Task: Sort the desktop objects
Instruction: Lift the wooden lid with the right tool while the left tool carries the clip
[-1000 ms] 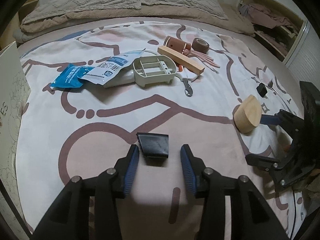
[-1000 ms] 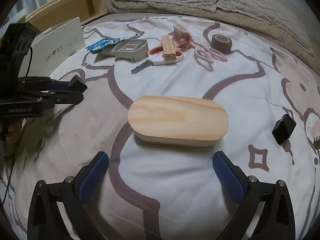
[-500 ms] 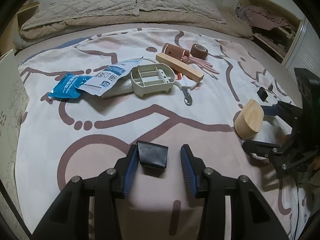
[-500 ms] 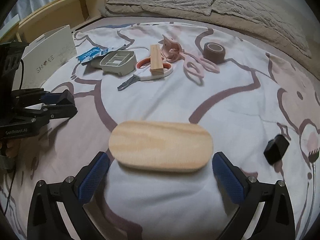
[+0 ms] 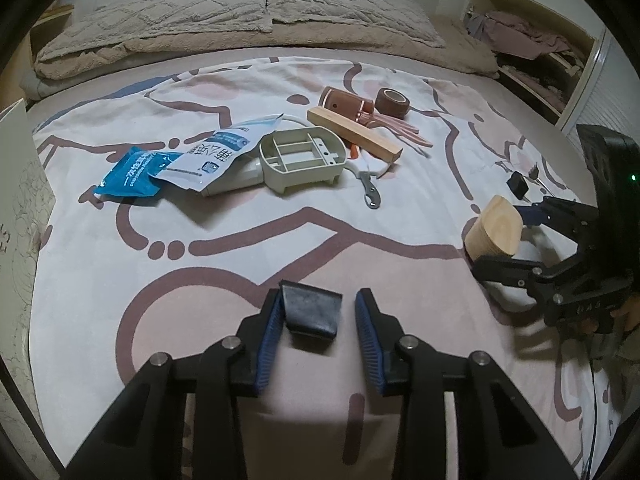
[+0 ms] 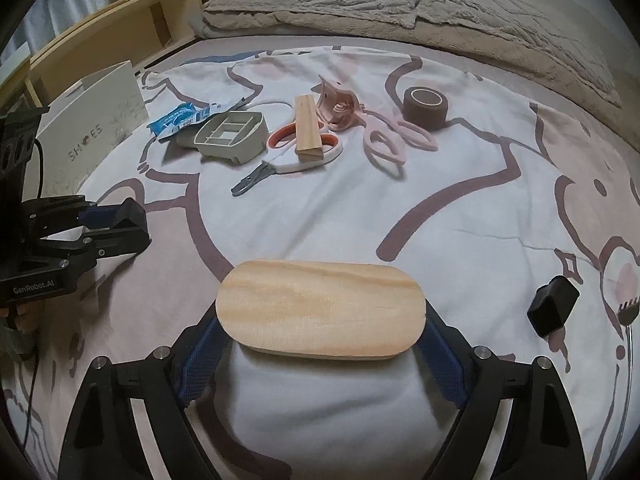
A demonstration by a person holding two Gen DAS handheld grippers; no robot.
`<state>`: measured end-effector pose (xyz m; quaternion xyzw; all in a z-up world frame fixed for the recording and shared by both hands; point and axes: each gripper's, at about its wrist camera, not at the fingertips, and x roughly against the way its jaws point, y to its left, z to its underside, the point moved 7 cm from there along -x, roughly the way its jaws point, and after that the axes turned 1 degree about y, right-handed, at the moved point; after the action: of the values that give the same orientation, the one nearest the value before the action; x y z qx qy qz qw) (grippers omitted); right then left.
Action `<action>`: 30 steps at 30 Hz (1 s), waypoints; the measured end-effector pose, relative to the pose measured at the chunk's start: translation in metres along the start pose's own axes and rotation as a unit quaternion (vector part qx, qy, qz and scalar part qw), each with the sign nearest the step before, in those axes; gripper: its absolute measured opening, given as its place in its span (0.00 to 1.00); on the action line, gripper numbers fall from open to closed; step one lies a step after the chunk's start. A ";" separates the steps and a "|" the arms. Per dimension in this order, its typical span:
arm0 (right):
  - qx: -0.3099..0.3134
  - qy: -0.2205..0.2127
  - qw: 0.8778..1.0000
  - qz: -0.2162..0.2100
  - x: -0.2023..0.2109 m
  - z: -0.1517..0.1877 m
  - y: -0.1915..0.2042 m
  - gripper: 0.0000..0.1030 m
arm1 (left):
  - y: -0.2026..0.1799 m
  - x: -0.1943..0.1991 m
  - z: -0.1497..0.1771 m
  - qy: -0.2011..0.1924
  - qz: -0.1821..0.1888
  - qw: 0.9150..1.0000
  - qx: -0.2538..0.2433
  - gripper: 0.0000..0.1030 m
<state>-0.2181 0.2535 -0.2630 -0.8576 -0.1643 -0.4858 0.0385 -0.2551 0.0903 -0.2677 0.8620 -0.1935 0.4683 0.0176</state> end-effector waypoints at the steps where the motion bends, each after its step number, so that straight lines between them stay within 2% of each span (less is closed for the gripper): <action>1: 0.000 0.000 1.000 0.000 0.000 0.000 0.000 0.87 | 0.000 0.000 0.000 0.000 -0.001 1.000 -0.001 0.34; 5: -0.002 -0.001 1.000 0.003 0.001 -0.002 0.001 0.86 | 0.001 -0.001 0.001 0.002 -0.006 1.000 -0.001 0.28; 16: -0.015 -0.030 0.999 0.020 0.013 -0.023 0.004 0.86 | -0.014 0.014 -0.011 -0.019 -0.013 0.999 -0.036 0.28; 30: -0.007 -0.076 0.997 0.003 0.051 -0.061 0.033 0.86 | 0.003 0.072 -0.052 -0.064 -0.023 0.997 -0.023 0.28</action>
<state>-0.2339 0.2212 -0.1850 -0.8926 -0.1609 -0.4207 0.0213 -0.2626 0.0760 -0.1809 0.8940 -0.1846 0.4066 0.0356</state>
